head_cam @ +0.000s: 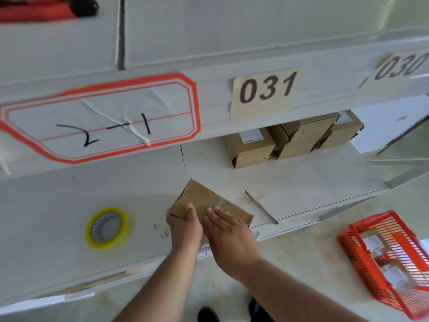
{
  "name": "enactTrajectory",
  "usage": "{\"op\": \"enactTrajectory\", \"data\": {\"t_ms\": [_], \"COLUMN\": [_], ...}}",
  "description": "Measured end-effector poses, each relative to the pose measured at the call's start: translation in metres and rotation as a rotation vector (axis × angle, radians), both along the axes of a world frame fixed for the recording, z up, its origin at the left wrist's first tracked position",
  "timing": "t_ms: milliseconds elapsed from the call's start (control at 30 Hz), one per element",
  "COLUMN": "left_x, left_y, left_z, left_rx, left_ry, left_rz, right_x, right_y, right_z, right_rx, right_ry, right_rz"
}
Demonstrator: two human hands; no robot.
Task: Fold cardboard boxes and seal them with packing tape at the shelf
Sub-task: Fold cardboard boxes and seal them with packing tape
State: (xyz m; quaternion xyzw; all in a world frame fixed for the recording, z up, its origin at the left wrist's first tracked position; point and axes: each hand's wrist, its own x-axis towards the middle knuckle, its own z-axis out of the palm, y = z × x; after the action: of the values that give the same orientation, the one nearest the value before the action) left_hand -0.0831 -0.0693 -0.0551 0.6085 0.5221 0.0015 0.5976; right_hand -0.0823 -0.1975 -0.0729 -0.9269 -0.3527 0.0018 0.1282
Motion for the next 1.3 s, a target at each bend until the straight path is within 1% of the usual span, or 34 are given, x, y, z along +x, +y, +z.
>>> {"op": "enactTrajectory", "data": {"t_ms": [100, 233, 433, 500, 567, 700, 800, 867, 933, 967, 1033, 1067, 1133, 1200, 1300], "left_x": [-0.003, -0.004, 0.0, 0.002, 0.0, -0.003, -0.008, -0.015, -0.022, -0.025, -0.031, -0.033, -0.037, -0.04, -0.04], "left_y": [-0.004, -0.003, -0.005, -0.006, -0.007, -0.004, -0.008, -0.015, -0.018, -0.018, -0.013, -0.009, -0.002, 0.003, 0.006], "left_z": [-0.005, -0.015, -0.014, -0.015, -0.013, -0.012, -0.009, -0.005, -0.002, -0.002, -0.005, -0.006, -0.014, -0.015, -0.007], "left_rx": [0.0, 0.001, 0.019, 0.007, -0.018, -0.104, -0.25, -0.35, -0.43, -0.454, -0.488, -0.499, -0.483, -0.43, -0.393], "left_ry": [0.054, 0.034, 0.022, 0.026, 0.025, 0.033, 0.053, 0.057, 0.019, -0.009, -0.057, -0.058, -0.04, 0.027, 0.039], "left_rz": [-0.056, -0.06, -0.066, -0.057, -0.054, -0.045, -0.024, 0.004, 0.064, 0.088, 0.137, 0.158, 0.171, 0.125, 0.109], "right_x": [0.007, 0.015, 0.027, 0.033, 0.041, 0.064, 0.086, 0.093, 0.093, 0.088, 0.069, 0.056, 0.03, 0.006, -0.014], "right_y": [-0.005, -0.009, -0.003, 0.0, 0.007, 0.016, 0.016, 0.011, 0.004, 0.001, -0.003, -0.003, 0.002, 0.005, 0.005], "right_z": [-0.005, -0.006, 0.003, 0.009, 0.013, 0.019, 0.023, 0.028, 0.038, 0.046, 0.058, 0.059, 0.049, 0.029, 0.004], "right_rx": [0.023, -0.144, -0.228, -0.237, -0.245, -0.228, -0.273, -0.222, -0.155, -0.104, -0.021, -0.021, -0.116, -0.156, -0.146], "right_ry": [0.004, -0.008, 0.124, 0.238, 0.293, 0.389, 0.468, 0.585, 0.664, 0.668, 0.562, 0.488, 0.409, 0.373, 0.209], "right_rz": [0.081, 0.044, 0.0, -0.066, -0.137, -0.255, -0.322, -0.339, -0.308, -0.273, -0.174, -0.107, 0.011, 0.037, 0.066]}}
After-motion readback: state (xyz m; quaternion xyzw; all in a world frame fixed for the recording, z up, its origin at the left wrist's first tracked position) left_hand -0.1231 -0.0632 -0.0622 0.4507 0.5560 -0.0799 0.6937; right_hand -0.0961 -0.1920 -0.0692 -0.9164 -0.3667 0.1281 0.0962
